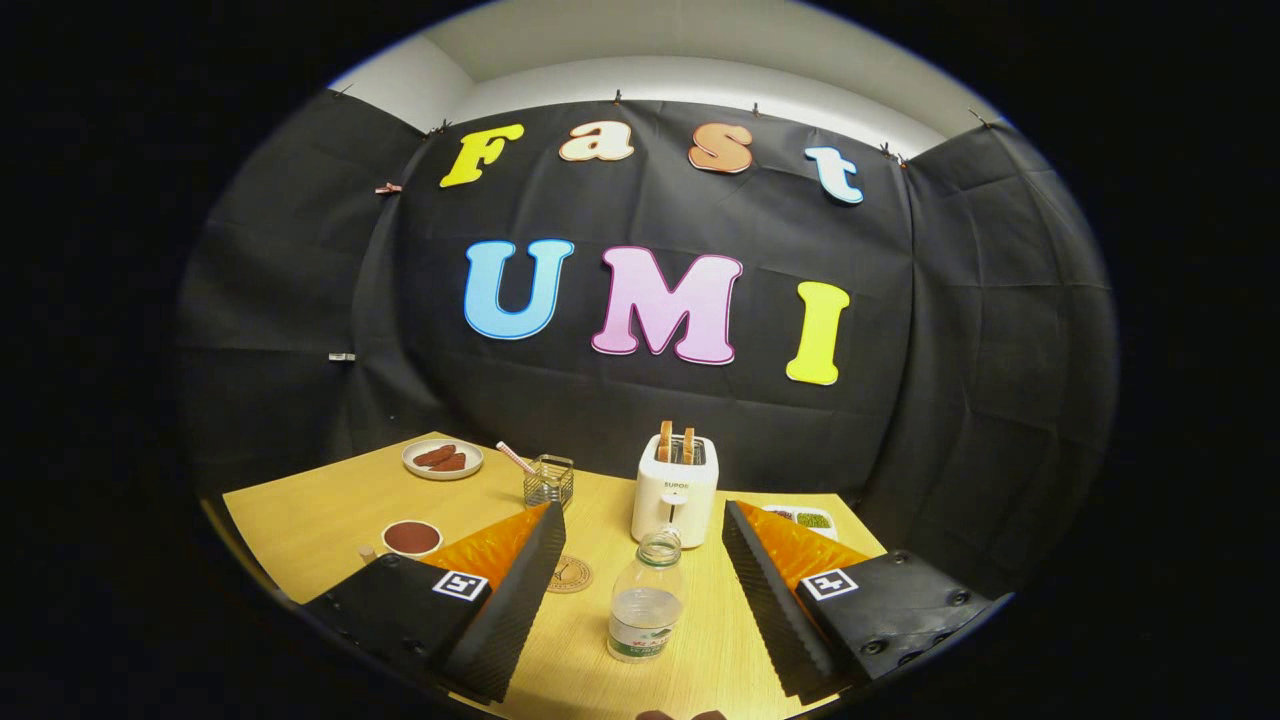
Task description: Take the bottle from table, then pour the juice into the cup, finally place the bottle on the coaster
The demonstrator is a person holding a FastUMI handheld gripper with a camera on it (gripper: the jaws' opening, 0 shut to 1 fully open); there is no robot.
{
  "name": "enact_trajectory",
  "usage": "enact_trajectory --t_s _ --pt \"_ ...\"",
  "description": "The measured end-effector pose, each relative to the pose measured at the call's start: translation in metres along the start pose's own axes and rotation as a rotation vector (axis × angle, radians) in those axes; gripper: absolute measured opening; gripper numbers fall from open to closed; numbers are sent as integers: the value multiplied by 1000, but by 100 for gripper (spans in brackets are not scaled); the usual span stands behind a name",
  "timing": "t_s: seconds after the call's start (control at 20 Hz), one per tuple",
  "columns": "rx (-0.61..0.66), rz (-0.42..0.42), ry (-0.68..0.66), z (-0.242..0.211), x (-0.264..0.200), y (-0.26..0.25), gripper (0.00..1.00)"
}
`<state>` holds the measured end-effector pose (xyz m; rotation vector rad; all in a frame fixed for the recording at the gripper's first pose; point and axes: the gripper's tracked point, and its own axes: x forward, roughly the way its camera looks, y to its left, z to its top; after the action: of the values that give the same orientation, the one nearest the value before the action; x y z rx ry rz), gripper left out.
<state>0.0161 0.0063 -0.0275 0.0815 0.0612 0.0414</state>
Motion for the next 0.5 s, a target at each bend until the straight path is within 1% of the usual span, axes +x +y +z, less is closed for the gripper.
enact_trajectory --t_s 0.3,0.5 --pt "17 -17 28 -20 15 -4 97" --pt "24 -33 59 -46 30 -10 97"
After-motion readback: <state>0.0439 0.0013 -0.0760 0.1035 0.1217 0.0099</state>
